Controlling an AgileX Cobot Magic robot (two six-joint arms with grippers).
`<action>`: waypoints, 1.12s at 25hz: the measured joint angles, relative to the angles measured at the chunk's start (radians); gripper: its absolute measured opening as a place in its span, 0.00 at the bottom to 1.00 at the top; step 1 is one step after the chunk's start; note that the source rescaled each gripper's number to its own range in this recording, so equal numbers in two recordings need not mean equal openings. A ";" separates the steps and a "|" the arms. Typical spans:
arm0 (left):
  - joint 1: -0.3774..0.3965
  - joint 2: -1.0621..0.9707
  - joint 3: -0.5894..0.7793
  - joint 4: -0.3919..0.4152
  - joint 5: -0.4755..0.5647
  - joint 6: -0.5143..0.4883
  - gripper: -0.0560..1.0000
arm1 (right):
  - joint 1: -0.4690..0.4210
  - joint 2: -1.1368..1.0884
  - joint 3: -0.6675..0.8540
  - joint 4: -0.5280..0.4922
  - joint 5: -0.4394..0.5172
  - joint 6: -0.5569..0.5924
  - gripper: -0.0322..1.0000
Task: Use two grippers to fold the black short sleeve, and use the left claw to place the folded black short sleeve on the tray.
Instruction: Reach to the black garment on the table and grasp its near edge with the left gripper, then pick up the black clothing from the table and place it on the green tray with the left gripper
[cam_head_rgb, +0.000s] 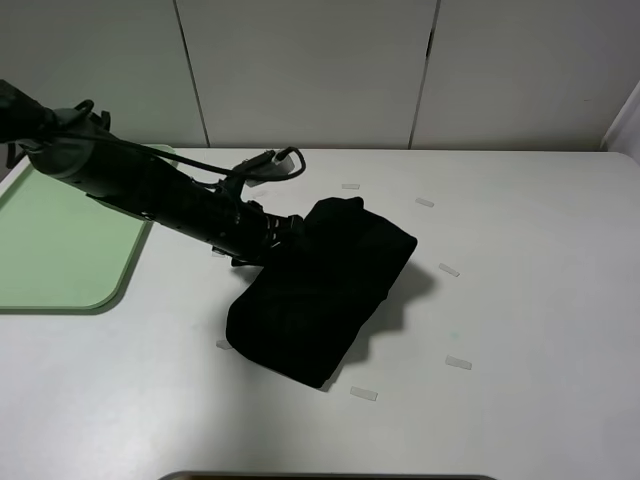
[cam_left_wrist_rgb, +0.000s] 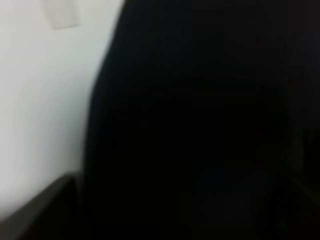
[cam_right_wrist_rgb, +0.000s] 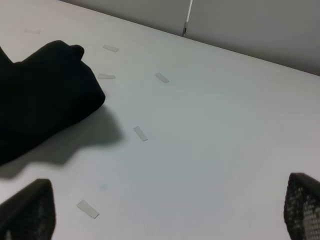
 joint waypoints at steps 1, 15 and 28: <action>-0.011 0.001 0.000 -0.007 -0.004 0.011 0.72 | 0.000 0.000 0.000 0.000 0.000 0.000 1.00; -0.054 -0.026 -0.007 0.020 -0.168 0.049 0.28 | 0.000 0.000 0.000 0.000 0.000 0.000 1.00; 0.230 -0.220 -0.006 0.811 -0.316 -0.235 0.26 | 0.000 0.000 0.000 0.000 0.000 0.000 1.00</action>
